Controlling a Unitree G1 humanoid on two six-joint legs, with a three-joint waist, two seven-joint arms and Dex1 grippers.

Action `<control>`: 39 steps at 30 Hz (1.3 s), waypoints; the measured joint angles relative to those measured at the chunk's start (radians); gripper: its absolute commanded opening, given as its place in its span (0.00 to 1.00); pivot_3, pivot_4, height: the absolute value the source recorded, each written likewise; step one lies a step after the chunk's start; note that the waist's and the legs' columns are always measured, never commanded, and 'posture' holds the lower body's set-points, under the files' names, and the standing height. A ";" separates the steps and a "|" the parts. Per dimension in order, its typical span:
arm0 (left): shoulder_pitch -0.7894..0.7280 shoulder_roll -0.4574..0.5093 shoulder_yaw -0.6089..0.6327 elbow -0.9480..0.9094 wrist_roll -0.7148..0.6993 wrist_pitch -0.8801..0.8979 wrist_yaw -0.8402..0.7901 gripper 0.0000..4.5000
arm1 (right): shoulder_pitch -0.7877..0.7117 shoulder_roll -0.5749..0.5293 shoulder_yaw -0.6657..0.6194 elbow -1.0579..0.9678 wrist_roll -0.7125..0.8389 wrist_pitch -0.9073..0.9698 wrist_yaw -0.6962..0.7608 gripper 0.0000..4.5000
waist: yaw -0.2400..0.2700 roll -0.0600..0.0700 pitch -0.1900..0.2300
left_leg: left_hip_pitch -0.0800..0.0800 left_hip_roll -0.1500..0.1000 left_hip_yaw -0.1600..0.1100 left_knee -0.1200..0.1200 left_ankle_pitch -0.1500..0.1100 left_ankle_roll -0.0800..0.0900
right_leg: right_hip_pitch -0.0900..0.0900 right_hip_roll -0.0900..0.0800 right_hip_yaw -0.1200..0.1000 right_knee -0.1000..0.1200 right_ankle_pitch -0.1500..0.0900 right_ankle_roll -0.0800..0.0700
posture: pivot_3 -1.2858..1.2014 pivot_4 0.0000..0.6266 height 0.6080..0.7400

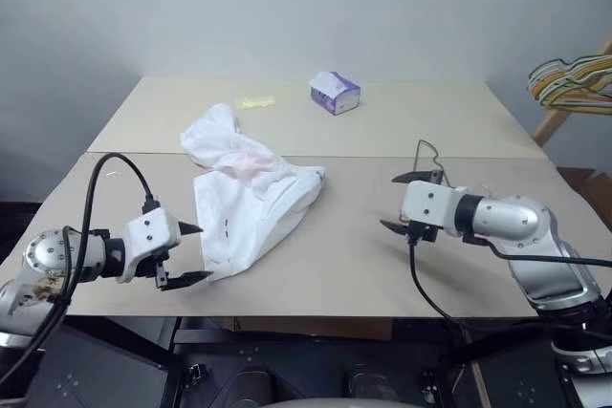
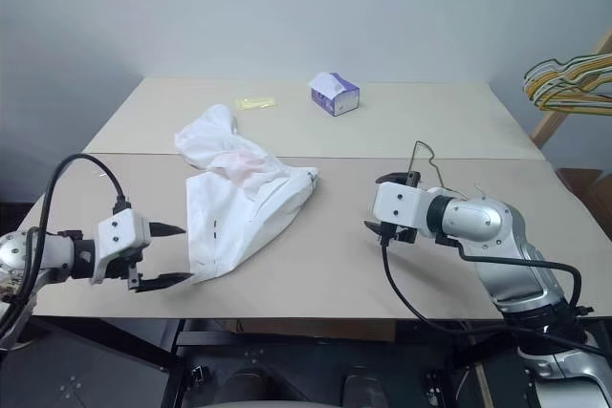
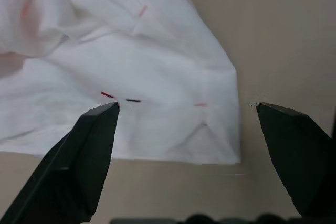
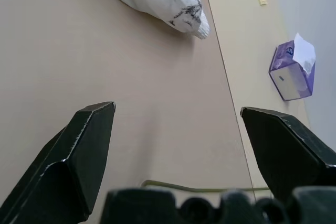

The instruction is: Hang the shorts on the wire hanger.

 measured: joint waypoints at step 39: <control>-0.094 0.027 -0.190 0.270 0.195 -0.258 -0.115 0.01 | -0.205 0.190 0.225 0.202 -0.160 -0.099 -0.106 1.00 | -0.081 0.003 -0.002 | 0.004 0.001 0.002 -0.001 0.000 0.000 | -0.001 0.001 0.003 0.008 -0.003 -0.001 | 0.54 0.00 1.00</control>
